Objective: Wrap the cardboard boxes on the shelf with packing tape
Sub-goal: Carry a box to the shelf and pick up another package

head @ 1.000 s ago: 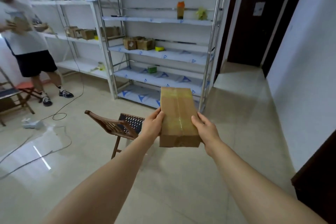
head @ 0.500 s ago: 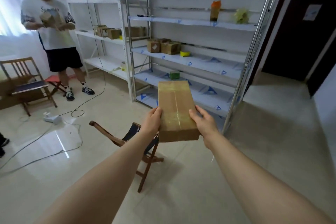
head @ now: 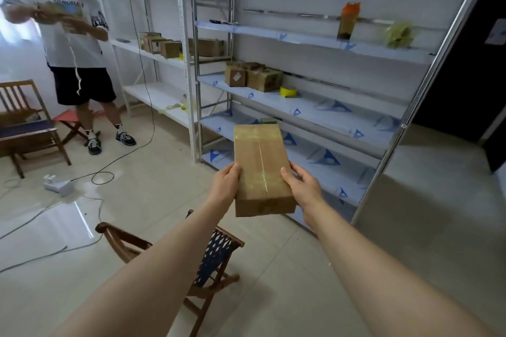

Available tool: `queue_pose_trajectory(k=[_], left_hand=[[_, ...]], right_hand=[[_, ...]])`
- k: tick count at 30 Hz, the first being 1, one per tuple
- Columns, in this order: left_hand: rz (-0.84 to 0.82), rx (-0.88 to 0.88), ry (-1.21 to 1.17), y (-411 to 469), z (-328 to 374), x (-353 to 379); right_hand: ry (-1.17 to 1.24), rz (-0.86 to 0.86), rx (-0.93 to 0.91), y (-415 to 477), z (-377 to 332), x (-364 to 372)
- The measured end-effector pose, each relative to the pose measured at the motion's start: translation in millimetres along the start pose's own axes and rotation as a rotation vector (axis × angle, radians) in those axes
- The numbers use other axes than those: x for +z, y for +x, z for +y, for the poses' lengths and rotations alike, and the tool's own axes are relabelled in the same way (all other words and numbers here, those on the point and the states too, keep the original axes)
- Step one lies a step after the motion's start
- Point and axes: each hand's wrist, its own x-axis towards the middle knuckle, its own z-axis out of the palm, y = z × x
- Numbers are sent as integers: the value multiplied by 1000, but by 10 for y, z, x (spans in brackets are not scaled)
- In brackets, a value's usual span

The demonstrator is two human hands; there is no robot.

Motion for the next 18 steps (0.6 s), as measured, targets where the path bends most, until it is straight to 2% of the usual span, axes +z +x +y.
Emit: queue_pose_trajectory(k=[8,14,18], left_hand=[[128,36,35,1358,70,747],[229,-11,23,2339,279,1629],[318,6,21,2924,436,1914]], right_hand=[[-13,-107,-23,1673,36,-365],[-8,-238,23,3049,-108,-940],[40,-309,58,3863,-218,-1006]])
